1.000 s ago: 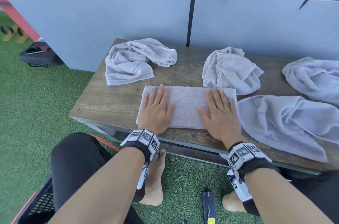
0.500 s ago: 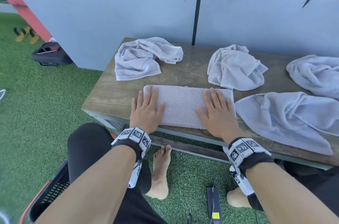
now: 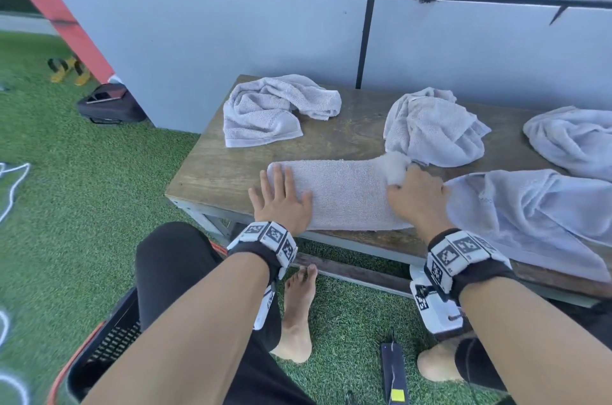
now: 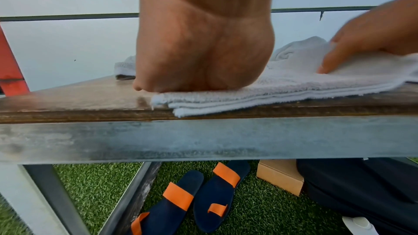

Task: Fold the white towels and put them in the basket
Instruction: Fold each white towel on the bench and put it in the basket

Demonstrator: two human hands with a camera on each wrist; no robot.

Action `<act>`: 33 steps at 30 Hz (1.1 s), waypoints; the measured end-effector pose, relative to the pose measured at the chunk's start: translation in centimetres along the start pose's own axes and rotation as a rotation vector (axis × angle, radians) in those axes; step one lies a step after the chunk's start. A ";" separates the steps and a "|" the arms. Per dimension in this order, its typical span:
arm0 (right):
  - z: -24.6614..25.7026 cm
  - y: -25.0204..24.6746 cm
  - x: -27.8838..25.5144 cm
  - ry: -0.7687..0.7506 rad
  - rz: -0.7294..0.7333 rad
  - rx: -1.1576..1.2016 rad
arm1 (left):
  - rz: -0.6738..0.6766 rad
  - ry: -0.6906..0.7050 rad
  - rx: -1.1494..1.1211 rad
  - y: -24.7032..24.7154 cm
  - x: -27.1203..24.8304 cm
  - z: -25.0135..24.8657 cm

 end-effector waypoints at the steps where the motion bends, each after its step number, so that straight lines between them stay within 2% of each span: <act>1: 1.0 -0.9 0.0 -0.052 -0.012 0.064 | 0.004 -0.016 0.014 0.0 -0.3 -0.2; 5: 6.2 -6.0 0.8 -0.292 -0.276 0.103 | -0.073 -0.086 0.159 -0.8 -2.3 -2.3; 7: 8.0 -7.6 1.5 -0.349 -0.322 0.131 | -0.053 -0.055 0.247 -1.1 -3.3 -4.2; 10: 9.2 -7.0 2.1 -0.428 -0.218 0.121 | -0.038 0.013 0.232 -2.2 -3.8 -6.2; 13: 7.5 -2.8 1.2 -0.414 0.046 -0.058 | -0.119 0.077 0.037 -3.4 -3.4 -6.2; 15: 5.1 0.2 -0.3 -0.359 0.201 -0.158 | -0.100 0.110 -0.002 -2.9 -3.4 -5.5; 18: 2.3 2.0 -2.4 -0.372 0.205 -0.075 | -0.050 0.209 -0.071 -2.1 -3.5 -5.4; 22: 0.2 2.5 -3.4 -0.418 0.179 -0.021 | 0.174 0.335 -0.233 -1.0 -4.1 -5.7; 27: -1.2 1.8 -5.1 -0.472 0.111 -0.062 | 0.376 0.407 -0.100 -1.2 -6.4 -6.4; 29: -1.7 2.3 -6.0 -0.506 0.160 -0.108 | 0.370 0.428 0.015 -1.1 -6.9 -6.6; 33: -2.3 3.0 -7.7 -0.504 0.246 -0.133 | 0.155 0.503 0.162 -0.6 -6.6 -6.7</act>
Point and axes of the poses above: each hand's wrist, its own x-axis towards the middle knuckle, its own y-axis out of the palm, z = x × y, the point moved 7 cm from there along x, towards the middle knuckle, and after that the axes turned 11 degrees about y, right-handed, at the moved point
